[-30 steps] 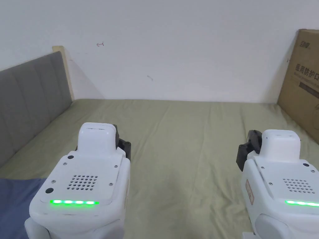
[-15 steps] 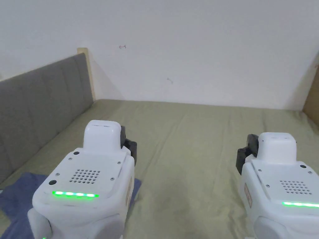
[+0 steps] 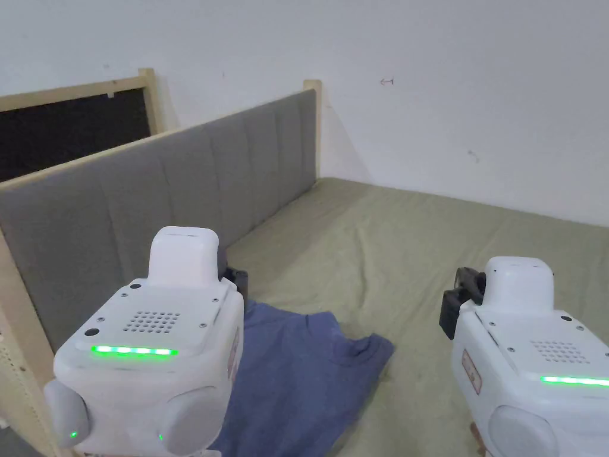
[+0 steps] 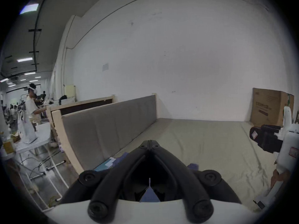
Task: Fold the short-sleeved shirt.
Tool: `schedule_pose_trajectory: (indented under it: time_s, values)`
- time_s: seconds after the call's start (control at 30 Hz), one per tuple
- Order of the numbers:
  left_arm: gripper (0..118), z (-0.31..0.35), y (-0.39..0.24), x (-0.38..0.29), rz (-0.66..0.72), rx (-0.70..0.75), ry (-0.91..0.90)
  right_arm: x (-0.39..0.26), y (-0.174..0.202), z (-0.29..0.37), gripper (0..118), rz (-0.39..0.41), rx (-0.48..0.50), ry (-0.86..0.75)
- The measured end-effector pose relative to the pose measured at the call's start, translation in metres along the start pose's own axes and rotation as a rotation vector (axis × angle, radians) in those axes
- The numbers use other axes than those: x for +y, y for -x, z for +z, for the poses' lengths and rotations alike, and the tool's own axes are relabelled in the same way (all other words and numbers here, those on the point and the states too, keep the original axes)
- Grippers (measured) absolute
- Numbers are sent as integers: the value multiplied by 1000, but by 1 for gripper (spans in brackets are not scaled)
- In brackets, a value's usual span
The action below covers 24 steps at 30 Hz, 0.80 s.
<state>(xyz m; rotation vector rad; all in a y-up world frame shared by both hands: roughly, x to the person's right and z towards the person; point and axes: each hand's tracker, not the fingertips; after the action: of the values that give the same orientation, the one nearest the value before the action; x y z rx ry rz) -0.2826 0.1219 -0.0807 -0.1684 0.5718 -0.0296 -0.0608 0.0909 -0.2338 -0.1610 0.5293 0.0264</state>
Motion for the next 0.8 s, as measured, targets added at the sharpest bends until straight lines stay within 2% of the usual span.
schedule_pose_trajectory:
  time_s: [0.13,0.17,0.23,0.27,0.3,0.33,0.37,0.4,0.43,0.5,0.67,0.8]
  values:
    - [0,-23,6,-18,12,-22,127,-9,8,-7,1,13,24,39]
    - [5,-34,6,-26,29,-37,156,-12,8,-9,1,10,26,53]
    - [43,-53,7,-43,57,-74,242,-18,5,-14,1,3,25,82]
    - [67,-64,5,-54,67,-81,296,-22,4,-16,1,-2,22,96]
    - [81,-76,4,-65,92,-96,337,-26,2,-19,1,-6,19,109]
    - [86,-85,1,-73,93,-96,386,-29,0,-21,1,-8,17,122]
    - [86,-97,-2,-85,89,-96,421,-34,-2,-25,1,-7,10,138]
    - [101,-104,-6,-96,89,-92,433,-38,-3,-28,1,-4,4,150]
    - [107,-114,-9,-105,79,-99,473,-43,-5,-32,1,-1,-2,165]
    - [112,-141,-15,-127,79,-132,560,-52,-7,-42,1,1,-6,199]
    - [112,-204,-29,-185,101,-212,830,-74,-12,-67,1,-3,-21,280]
    - [113,-227,-42,-216,14,-211,968,-86,-16,-79,1,-12,-30,325]
